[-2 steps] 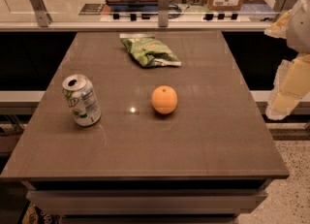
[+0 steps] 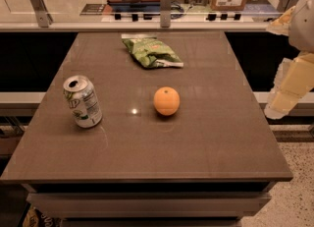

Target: Knock 7up can over

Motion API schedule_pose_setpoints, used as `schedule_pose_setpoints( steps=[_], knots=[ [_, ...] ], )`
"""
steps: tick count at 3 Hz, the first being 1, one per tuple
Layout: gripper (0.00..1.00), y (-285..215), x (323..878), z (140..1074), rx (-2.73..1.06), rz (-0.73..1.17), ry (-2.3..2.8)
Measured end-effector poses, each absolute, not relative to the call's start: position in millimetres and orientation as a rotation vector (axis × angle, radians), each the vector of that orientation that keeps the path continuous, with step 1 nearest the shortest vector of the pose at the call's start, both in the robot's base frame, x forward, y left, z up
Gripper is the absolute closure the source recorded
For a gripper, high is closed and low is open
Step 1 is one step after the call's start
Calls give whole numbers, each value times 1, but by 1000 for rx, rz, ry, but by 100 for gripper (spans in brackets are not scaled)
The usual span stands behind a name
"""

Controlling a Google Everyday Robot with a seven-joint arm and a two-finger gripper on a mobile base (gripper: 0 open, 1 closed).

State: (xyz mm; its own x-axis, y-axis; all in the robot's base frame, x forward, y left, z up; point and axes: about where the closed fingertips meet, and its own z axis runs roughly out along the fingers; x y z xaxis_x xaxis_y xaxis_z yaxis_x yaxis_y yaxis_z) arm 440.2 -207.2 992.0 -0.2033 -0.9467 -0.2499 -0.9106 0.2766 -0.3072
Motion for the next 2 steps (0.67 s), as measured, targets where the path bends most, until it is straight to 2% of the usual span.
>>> schedule_pose_setpoints(
  steps=[1, 2],
  knots=[
    [0, -188, 444, 997, -1633, -44, 2050],
    [0, -160, 446, 995, -1631, 126, 1887]
  ],
)
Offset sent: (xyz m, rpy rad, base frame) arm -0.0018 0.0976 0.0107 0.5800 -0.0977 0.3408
